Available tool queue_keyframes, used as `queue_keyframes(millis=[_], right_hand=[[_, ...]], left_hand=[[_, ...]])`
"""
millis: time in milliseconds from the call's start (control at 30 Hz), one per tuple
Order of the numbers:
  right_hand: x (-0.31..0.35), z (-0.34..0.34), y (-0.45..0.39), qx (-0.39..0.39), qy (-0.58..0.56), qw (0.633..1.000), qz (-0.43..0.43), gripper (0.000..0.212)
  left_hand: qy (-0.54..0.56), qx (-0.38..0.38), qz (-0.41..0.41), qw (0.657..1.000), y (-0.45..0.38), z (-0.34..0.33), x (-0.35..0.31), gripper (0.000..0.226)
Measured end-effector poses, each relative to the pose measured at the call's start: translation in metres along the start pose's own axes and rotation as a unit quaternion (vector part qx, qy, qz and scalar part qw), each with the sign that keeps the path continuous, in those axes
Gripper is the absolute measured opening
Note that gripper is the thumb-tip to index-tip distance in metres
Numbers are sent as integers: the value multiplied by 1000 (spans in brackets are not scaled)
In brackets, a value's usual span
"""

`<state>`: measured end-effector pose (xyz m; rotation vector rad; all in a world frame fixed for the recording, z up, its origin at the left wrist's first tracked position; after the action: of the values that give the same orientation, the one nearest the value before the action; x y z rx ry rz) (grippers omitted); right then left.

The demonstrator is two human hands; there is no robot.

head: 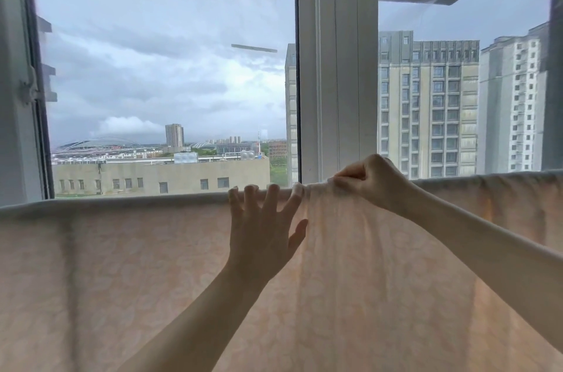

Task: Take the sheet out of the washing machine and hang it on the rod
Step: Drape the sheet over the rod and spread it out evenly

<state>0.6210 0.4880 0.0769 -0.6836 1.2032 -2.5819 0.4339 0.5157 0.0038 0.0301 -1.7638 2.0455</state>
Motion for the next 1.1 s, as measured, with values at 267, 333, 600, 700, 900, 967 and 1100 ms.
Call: queue_keyframes(millis=[267,333,600,700,900,967,1100], right_hand=[[-44,38,12,-37,79,995,-46,16],[-46,37,13,-38,65,996,-40,15],[-50,35,19,-58,22,998,-17,10],[-50,33,20,-62,8,998,-7,9],[-55,37,26,-49,-9,999,-11,13],[-57,36,26,-19,-12,1000,-18,20],[-53,48,16,47,-6,999,-16,21]], left_hand=[[-4,32,2,999,-2,-3,-6,56],[3,41,17,999,-5,-3,-10,55],[50,57,4,997,-13,3,-50,57],[62,52,17,997,-23,2,-72,54],[26,36,16,999,-26,-8,-86,53],[18,30,18,999,-26,-10,-85,53],[22,15,18,999,-26,-9,-85,55]])
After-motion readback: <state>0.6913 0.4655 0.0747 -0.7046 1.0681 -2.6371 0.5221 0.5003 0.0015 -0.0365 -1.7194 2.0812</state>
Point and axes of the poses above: each hand's wrist, its own y-axis away from the middle knuckle, its own z-axis out of the back of the hand, x = y × z, the point moved 5 cm from there along -y, towards the middle knuckle, and after that the axes turned 6 degrees about -x, right-handed, at the moved point
